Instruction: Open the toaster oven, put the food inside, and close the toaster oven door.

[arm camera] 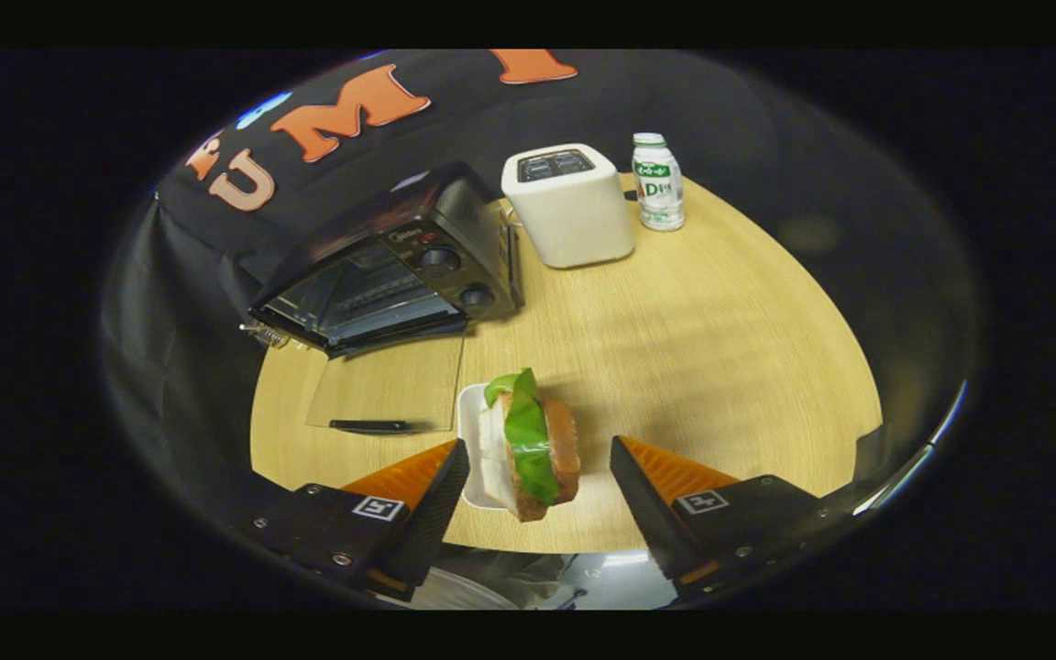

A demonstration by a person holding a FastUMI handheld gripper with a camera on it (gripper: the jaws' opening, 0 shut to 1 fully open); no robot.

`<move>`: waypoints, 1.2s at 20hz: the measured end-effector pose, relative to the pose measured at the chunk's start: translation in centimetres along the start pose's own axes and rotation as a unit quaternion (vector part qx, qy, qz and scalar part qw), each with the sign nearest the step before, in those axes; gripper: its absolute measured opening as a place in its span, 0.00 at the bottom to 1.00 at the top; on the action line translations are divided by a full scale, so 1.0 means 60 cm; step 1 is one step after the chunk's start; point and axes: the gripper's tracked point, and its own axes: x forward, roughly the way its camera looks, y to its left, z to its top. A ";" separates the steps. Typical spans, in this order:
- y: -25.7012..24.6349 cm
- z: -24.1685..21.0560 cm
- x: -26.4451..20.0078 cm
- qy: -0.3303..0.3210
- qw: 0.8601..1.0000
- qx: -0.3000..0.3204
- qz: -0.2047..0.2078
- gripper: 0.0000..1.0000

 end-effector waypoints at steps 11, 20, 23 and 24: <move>0.016 -0.016 0.007 0.033 0.999 -0.005 0.014 0.31; 0.065 0.054 -0.073 -0.068 0.997 0.029 0.023 0.30; 0.110 0.075 -0.084 -0.103 0.991 0.064 0.053 0.29; 0.123 0.080 -0.082 -0.114 0.988 0.080 0.061 0.29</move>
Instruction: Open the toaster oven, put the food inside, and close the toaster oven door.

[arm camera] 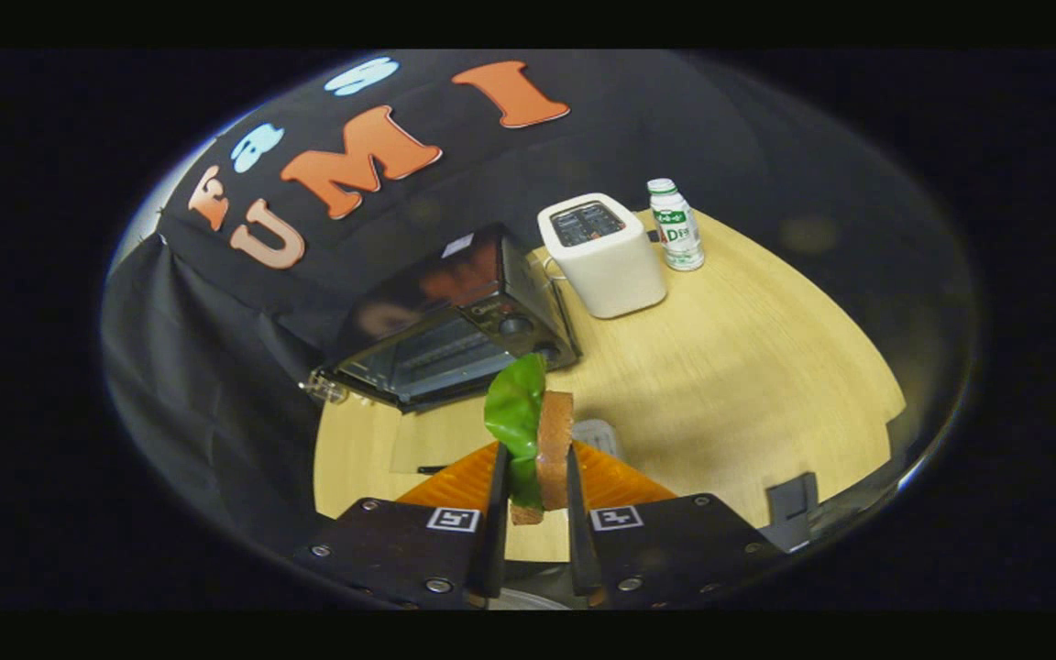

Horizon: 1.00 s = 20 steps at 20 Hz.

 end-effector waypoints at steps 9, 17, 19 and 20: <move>0.133 -0.001 0.083 -0.090 0.978 0.162 0.100 0.29; 0.182 -0.004 0.200 -0.149 0.933 0.299 0.134 0.29; 0.190 -0.006 0.237 -0.158 0.924 0.322 0.131 0.29; 0.195 -0.006 0.254 -0.164 0.918 0.336 0.129 0.29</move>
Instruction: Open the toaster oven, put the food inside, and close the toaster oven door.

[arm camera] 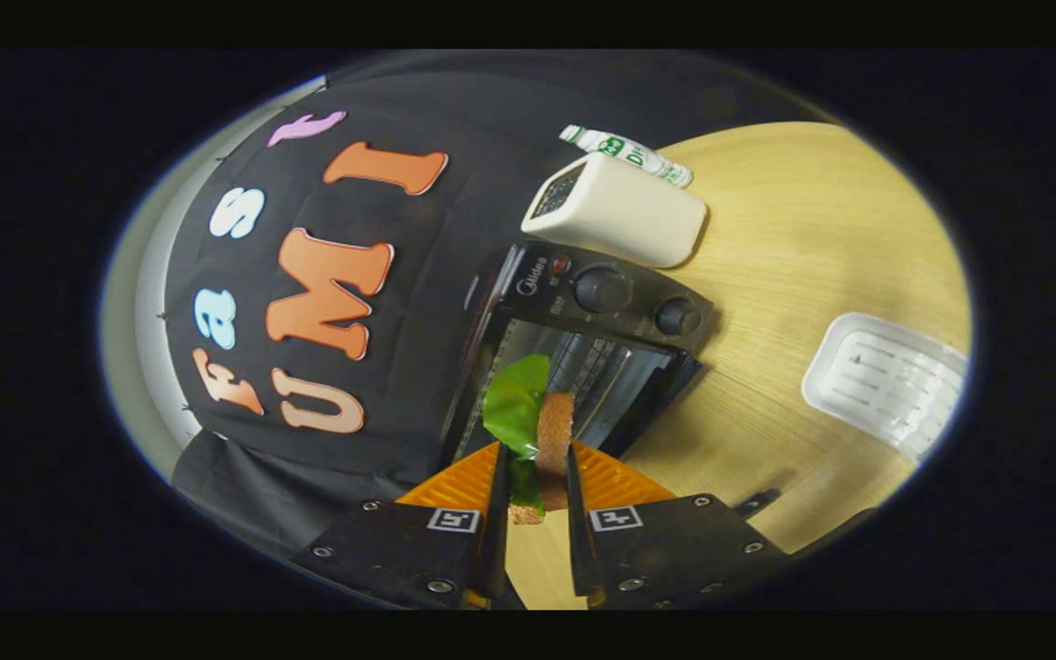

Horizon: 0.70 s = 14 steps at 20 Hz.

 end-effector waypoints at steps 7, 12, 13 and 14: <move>-0.010 -0.022 0.081 -0.071 0.996 0.051 0.001 0.29; -0.005 -0.026 0.128 -0.095 0.993 0.067 -0.020 0.31; -0.008 -0.032 0.134 -0.092 0.994 0.058 -0.030 0.32; -0.012 -0.043 0.143 -0.086 0.994 0.050 -0.042 0.35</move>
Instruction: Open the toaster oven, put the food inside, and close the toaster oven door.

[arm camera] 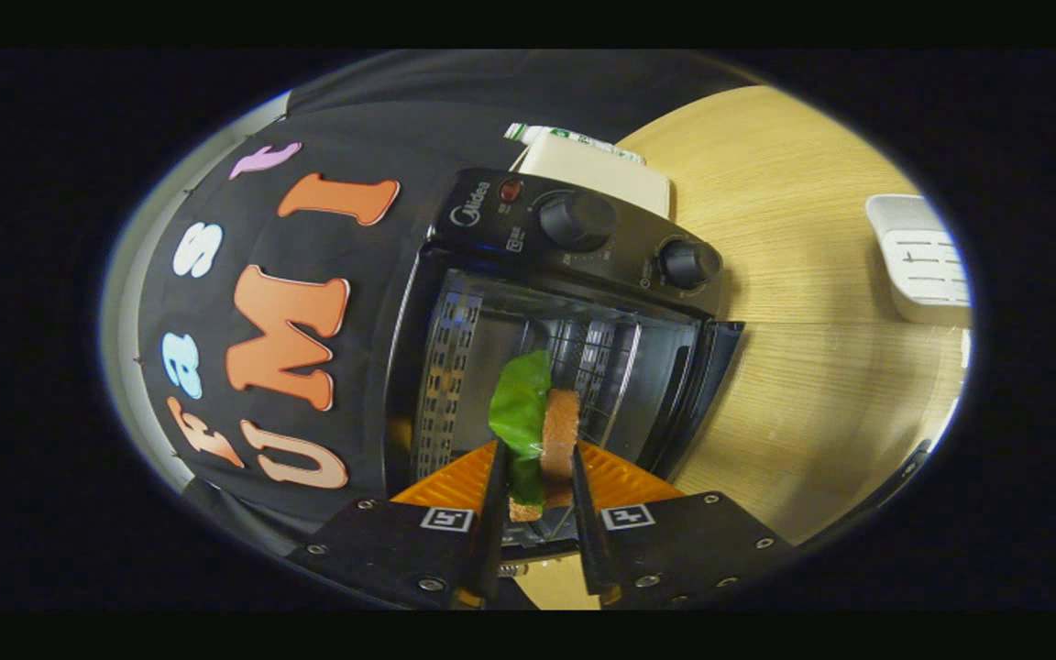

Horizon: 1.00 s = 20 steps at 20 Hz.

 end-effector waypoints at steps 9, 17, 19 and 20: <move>-0.033 -0.041 -0.005 0.038 0.997 -0.041 -0.053 0.93; -0.026 -0.031 -0.138 0.056 0.977 -0.198 -0.047 0.98; -0.040 -0.024 -0.173 0.057 0.962 -0.262 -0.054 0.98; -0.050 -0.017 -0.187 0.057 0.953 -0.292 -0.060 0.98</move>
